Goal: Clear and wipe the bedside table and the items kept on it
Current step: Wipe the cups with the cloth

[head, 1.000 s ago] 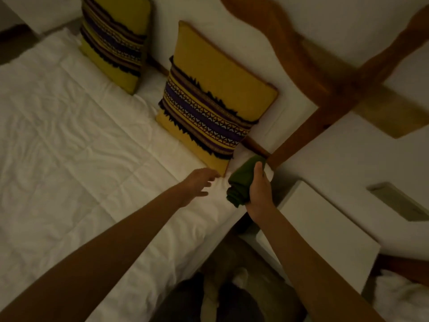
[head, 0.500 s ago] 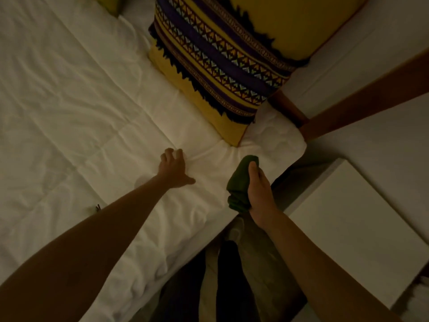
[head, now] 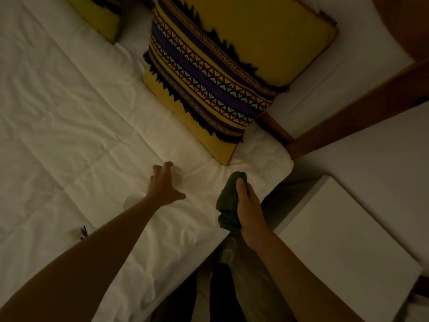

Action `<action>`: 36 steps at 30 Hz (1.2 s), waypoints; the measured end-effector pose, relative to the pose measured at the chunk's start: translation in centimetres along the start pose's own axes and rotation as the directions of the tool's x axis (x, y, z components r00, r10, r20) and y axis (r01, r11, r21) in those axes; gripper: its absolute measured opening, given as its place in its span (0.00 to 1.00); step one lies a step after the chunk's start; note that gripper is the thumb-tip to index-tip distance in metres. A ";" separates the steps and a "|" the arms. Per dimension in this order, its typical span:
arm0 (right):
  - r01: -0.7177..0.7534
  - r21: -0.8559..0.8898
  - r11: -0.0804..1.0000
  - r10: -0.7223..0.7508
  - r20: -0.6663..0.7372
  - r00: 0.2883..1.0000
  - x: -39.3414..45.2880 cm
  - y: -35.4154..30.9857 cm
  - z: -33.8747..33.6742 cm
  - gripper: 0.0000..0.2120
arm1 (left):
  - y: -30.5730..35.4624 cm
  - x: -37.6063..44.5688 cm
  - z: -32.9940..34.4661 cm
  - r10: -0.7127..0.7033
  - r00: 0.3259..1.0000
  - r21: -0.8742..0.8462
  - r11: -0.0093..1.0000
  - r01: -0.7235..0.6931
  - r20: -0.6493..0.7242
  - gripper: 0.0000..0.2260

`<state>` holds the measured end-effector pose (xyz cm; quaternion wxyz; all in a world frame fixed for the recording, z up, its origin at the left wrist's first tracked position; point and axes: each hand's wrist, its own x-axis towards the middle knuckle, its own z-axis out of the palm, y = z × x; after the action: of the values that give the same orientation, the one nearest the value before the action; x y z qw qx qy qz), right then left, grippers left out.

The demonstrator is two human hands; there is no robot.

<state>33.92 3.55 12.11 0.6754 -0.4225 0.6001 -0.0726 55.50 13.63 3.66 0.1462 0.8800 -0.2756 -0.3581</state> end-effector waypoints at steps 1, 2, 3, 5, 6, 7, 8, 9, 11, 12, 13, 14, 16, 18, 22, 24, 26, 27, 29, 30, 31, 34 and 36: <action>0.028 -0.009 1.000 -0.028 0.006 1.000 -0.6 -0.7 0.0 0.09 | 0.4 -0.5 -0.8 0.006 1.000 -0.032 0.999 -0.005 0.005 0.52; 0.065 -0.016 0.998 -0.065 0.009 0.998 -1.2 -1.3 0.0 0.07 | 1.0 -1.0 -1.7 0.009 1.000 -0.085 0.996 -0.008 0.012 0.53; 0.113 -0.024 0.993 -0.113 0.015 0.994 -1.9 -2.2 0.0 0.08 | 1.9 -1.7 -3.0 0.013 1.000 -0.169 0.986 -0.009 0.024 0.54; 0.218 -0.062 0.974 -0.216 0.033 0.976 -3.5 -4.4 0.1 0.16 | 4.1 -3.4 -6.3 0.048 0.996 -0.381 0.924 -0.017 0.071 0.54; 0.267 -0.078 0.961 -0.264 0.045 0.963 -4.4 -5.9 0.2 0.21 | 5.6 -4.5 -8.4 0.091 0.991 -0.465 0.885 -0.035 0.097 0.54; 0.312 -0.076 0.947 -0.308 0.058 0.950 -5.5 -7.4 0.3 0.23 | 7.1 -5.8 -10.5 0.142 0.983 -0.526 0.849 -0.060 0.116 0.53; 0.361 -0.066 0.930 -0.357 0.067 0.932 -6.7 -9.3 0.5 0.24 | 9.0 -7.1 -12.9 0.200 0.973 -0.572 0.814 -0.099 0.115 0.53; 0.404 -0.049 0.914 -0.400 0.069 0.914 -7.7 -10.9 0.7 0.25 | 10.6 -8.2 -14.7 0.250 0.962 -0.612 0.779 -0.135 0.106 0.51; 0.521 -0.023 0.853 -0.520 0.042 0.853 -10.4 -14.9 1.1 0.29 | 14.2 -10.7 -18.7 0.345 0.938 -0.677 0.701 -0.224 0.046 0.47; 0.579 -0.028 0.815 -0.579 0.024 0.815 -12.1 -16.9 1.3 0.32 | 16.0 -11.9 -20.6 0.389 0.921 -0.699 0.662 -0.269 0.014 0.44; 0.638 -0.036 0.770 -0.638 0.008 0.770 -13.7 -18.9 1.5 0.33 | 17.8 -13.1 -22.5 0.429 0.903 -0.714 0.626 -0.314 -0.021 0.41; 0.692 -0.047 0.721 -0.692 -0.003 0.721 -15.4 -21.0 1.5 0.33 | 19.5 -14.3 -24.4 0.463 0.884 -0.722 0.592 -0.359 -0.060 0.39; 0.782 -0.079 0.619 -0.785 -0.023 0.619 -18.6 -24.9 1.4 0.27 | 22.7 -16.6 -27.9 0.506 0.851 -0.738 0.520 -0.431 -0.141 0.37; 0.853 -0.137 0.504 -0.864 -0.061 0.500 -21.9 -28.3 1.2 0.24 | 25.6 -19.0 -30.8 0.535 0.818 -0.758 0.437 -0.483 -0.212 0.37; 0.939 -0.104 0.327 -0.937 -0.162 0.308 -27.3 -33.3 0.5 0.25 | 31.0 -23.8 -35.0 0.598 0.746 -0.791 0.286 -0.540 -0.293 0.40; 0.967 -0.115 0.230 -0.951 -0.236 0.198 -29.6 -35.0 0.2 0.21 | 33.2 -26.2 -36.6 0.642 0.701 -0.782 0.247 -0.572 -0.310 0.39; 0.977 -0.186 0.108 -0.958 -0.283 0.052 -31.6 -36.3 -0.1 0.20 | 35.1 -28.3 -38.0 0.671 0.661 -0.759 0.223 -0.612 -0.336 0.37; 0.976 -0.213 0.054 -0.957 -0.288 -0.010 -32.6 -36.8 -0.2 0.20 | 35.8 -29.3 -38.6 0.680 0.645 -0.751 0.210 -0.626 -0.348 0.36; 0.965 -0.258 -0.038 -0.951 -0.287 -0.115 -34.1 -38.0 -0.5 0.18 | 37.0 -31.1 -39.7 0.703 0.618 -0.742 0.192 -0.642 -0.353 0.33; 0.958 -0.278 -0.076 -0.945 -0.285 -0.158 -34.9 -38.7 -0.7 0.17 | 37.5 -31.9 -40.3 0.723 0.595 -0.734 0.182 -0.654 -0.351 0.30; 0.950 -0.294 -0.104 -0.942 -0.279 -0.189 -35.5 -39.2 -0.9 0.17 | 37.8 -32.6 -40.8 0.744 0.574 -0.727 0.176 -0.663 -0.343 0.27; 0.950 -0.281 -0.140 -0.940 -0.262 -0.216 -37.6 -41.4 -1.5 0.16 | 38.9 -34.3 -42.9 0.775 0.539 -0.699 0.185 -0.691 -0.329 0.27; 0.963 -0.240 -0.125 -0.948 -0.257 -0.188 -39.1 -42.9 -1.7 0.16 | 39.5 -35.2 -44.5 0.786 0.529 -0.680 0.198 -0.706 -0.320 0.29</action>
<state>39.48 -0.75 69.79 0.2780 -0.6923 0.1838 -0.6401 51.25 5.25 72.17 0.6328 0.4693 -0.4983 -0.3619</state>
